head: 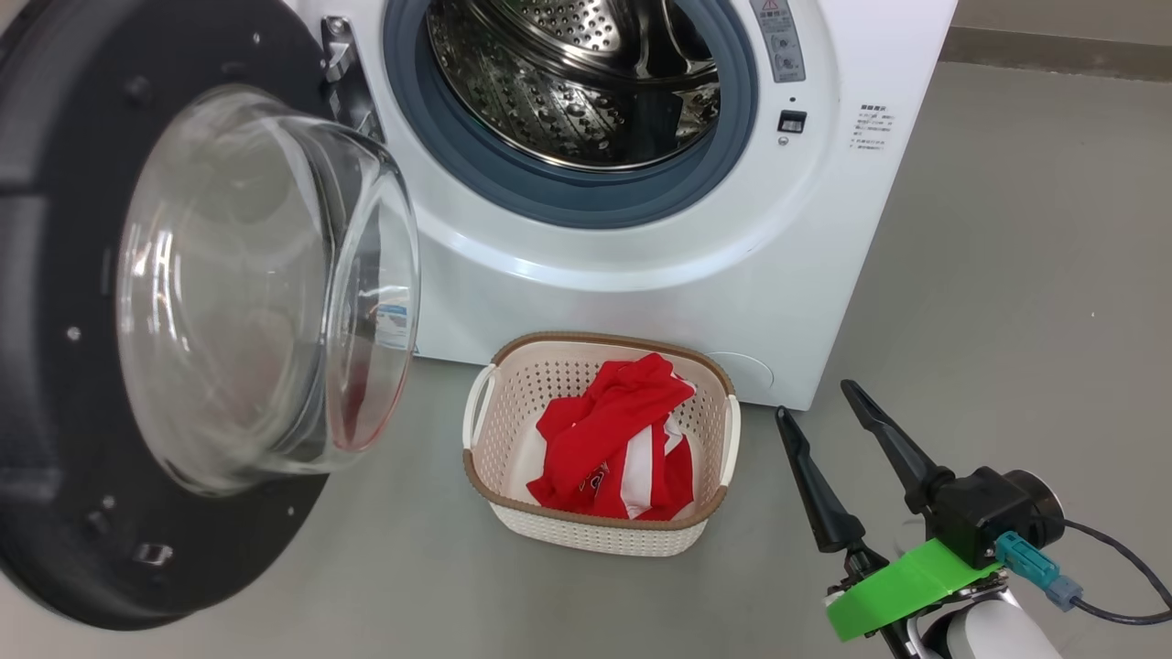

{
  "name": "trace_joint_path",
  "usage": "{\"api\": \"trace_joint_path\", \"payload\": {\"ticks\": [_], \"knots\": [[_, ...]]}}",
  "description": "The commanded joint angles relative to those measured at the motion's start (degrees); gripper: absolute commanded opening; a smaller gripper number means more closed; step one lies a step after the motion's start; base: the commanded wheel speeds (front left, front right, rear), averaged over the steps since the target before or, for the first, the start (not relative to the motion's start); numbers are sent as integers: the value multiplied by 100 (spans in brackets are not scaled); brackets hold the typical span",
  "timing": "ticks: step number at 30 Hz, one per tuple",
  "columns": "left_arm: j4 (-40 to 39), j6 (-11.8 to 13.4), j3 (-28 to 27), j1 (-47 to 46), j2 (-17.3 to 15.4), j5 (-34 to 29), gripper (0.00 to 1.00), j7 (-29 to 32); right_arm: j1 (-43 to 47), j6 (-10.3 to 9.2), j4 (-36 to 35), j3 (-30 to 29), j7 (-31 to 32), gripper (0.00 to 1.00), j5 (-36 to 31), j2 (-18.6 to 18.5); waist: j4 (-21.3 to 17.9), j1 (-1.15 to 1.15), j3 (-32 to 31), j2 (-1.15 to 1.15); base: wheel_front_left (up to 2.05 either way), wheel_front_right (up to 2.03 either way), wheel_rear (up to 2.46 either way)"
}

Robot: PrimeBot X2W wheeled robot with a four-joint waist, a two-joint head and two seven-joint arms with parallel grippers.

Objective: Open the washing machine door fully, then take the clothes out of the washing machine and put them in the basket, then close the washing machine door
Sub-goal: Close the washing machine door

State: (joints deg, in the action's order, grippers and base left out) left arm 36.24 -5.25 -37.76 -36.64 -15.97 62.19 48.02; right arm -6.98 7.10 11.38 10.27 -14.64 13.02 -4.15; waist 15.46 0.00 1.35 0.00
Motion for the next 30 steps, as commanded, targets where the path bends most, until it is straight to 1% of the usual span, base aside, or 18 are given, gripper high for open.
{"api": "trace_joint_path", "payload": {"ticks": [1, 2, 3, 8, 13, 21, 30], "knots": [[-418, 70, -60, 130, -80, 79, 0, 149, -40, 39, -143, 113, -36, 100, -48, 14, -7, 0, 8, 0, 0, 0, 0], [-619, 129, -62, 213, 3, 107, 0, 207, -45, 39, -145, 112, -36, 100, -50, 19, -12, 0, 12, 0, 0, 0, 0], [-619, 129, -62, 213, 3, 107, 0, 207, -45, 39, -145, 112, -36, 100, -50, 19, -12, 0, 12, 0, 0, 0, 0], [-1607, 368, -28, 623, 390, 200, 0, 459, -82, 39, -154, 118, -36, 100, -57, 39, -52, 0, 54, 0, 0, 0, 0], [-2406, 543, 64, 918, 737, 304, 0, 703, -118, 39, -156, 84, -36, 100, -62, 48, -90, 0, 97, 0, 0, 0, 0], [-3292, 769, 309, 1301, 1141, 383, 0, 827, -169, 39, -163, 80, -36, 100, -72, 63, -219, 0, 137, 0, 0, 0, 0], [-3683, 938, 645, 1526, 1289, 748, 0, 759, -184, 39, -171, 52, -36, 100, -67, 80, -374, 0, 142, 0, 0, 0, 0]]}}
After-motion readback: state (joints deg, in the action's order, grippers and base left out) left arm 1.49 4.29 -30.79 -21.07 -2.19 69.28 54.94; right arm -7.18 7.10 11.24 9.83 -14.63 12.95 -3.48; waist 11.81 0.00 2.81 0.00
